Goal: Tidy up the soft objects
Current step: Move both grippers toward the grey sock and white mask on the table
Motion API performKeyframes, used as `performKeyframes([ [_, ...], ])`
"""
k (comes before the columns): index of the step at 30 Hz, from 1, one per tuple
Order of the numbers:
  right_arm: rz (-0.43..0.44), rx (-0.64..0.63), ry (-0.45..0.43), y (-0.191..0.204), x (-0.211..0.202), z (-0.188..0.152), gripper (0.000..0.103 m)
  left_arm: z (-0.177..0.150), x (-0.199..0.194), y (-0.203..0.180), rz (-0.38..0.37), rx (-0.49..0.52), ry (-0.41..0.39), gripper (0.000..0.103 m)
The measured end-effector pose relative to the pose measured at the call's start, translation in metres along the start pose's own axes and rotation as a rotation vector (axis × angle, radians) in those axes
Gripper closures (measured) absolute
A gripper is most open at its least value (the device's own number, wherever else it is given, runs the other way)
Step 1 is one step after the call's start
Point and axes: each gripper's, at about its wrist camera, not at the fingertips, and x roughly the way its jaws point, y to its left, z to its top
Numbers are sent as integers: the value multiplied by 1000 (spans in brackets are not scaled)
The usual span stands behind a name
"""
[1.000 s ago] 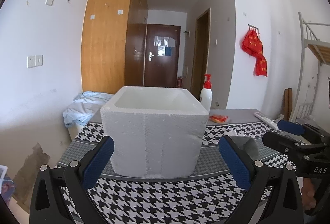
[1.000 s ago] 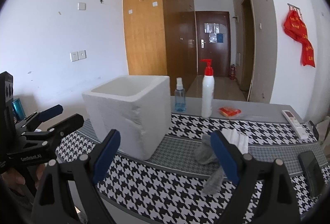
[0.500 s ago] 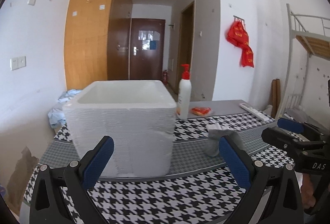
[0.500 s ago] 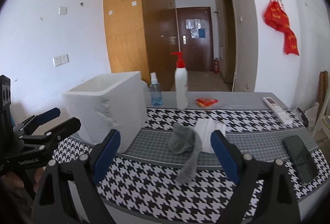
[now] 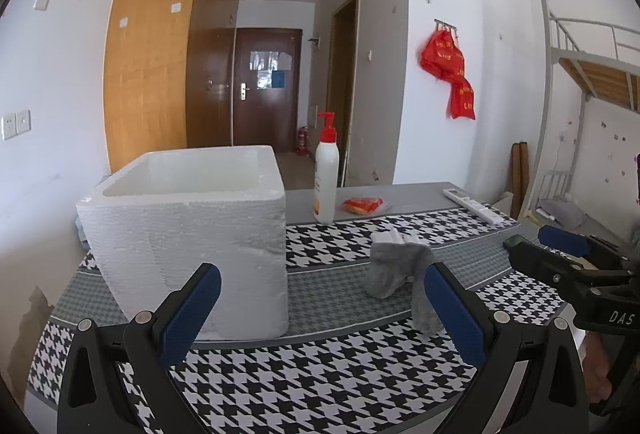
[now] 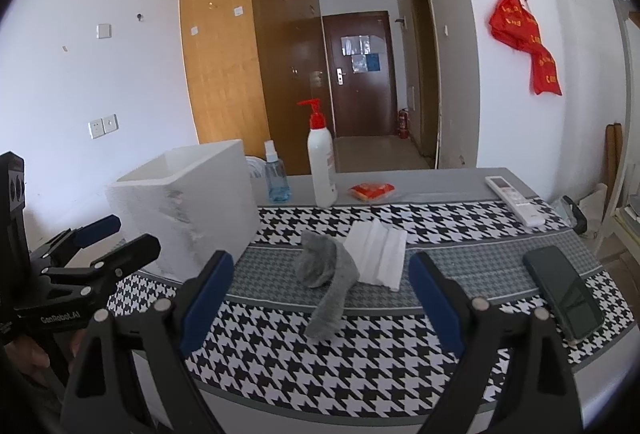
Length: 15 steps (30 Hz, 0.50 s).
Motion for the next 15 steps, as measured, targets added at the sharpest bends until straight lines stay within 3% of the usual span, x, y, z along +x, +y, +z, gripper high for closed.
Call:
performKeyframes([
  [15, 8, 15, 50, -11, 20, -6, 11, -6, 14, -7, 1, 9, 17, 1],
])
